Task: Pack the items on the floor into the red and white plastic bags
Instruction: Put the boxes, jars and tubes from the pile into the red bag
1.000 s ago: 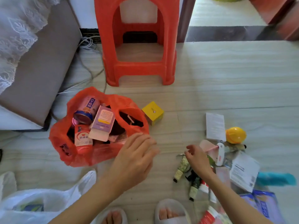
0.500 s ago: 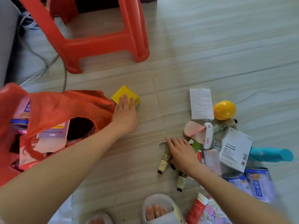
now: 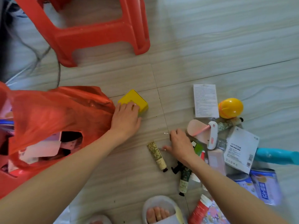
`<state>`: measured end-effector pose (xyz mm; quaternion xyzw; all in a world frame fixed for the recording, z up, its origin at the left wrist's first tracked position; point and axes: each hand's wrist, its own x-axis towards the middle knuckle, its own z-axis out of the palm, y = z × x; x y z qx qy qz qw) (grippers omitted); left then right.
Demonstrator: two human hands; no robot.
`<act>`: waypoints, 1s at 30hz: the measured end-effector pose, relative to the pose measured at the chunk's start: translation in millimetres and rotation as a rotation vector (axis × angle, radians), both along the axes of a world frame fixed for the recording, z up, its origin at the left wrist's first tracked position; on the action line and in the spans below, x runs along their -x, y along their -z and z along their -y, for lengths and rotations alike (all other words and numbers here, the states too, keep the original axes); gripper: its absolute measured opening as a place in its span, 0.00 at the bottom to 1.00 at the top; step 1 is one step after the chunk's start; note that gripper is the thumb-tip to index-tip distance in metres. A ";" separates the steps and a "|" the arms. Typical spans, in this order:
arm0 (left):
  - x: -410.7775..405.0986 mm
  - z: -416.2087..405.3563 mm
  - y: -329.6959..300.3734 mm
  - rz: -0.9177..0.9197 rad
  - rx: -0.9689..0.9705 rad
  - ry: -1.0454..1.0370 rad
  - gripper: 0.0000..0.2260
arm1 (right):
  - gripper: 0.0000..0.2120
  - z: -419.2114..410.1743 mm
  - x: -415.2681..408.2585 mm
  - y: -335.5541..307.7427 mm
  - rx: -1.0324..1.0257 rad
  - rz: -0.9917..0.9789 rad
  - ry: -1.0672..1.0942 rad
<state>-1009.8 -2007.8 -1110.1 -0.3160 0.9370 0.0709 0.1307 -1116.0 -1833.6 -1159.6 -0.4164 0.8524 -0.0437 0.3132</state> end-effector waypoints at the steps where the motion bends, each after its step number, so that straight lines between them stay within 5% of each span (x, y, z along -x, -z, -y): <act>1: 0.3 -2.5 -0.2 -0.055 0.004 0.000 0.20 | 0.15 -0.8 1.5 0.0 0.032 0.027 0.032; 6: 3.8 -2.9 10.6 0.074 -0.065 -0.090 0.36 | 0.11 -8.0 5.8 -5.6 0.011 0.149 0.010; 10: 3.5 -7.2 6.0 0.060 -0.068 -0.064 0.34 | 0.11 -14.8 9.5 -10.8 0.072 0.167 0.021; 13: -5.4 -15.1 -10.0 0.001 -0.196 -0.033 0.33 | 0.11 -13.9 9.4 -19.2 0.208 0.240 0.224; 18: -29.4 -32.8 -66.9 -0.232 -0.286 -0.102 0.35 | 0.09 -5.3 2.3 -53.9 0.409 0.384 0.643; 23: -72.2 -56.4 -139.0 -0.434 -0.355 -0.207 0.40 | 0.09 -5.4 -17.2 -108.4 0.455 0.431 0.627; 30: -171.2 -66.8 -224.6 -0.793 -0.216 -0.488 0.41 | 0.09 14.5 -72.2 -208.0 0.623 0.617 0.553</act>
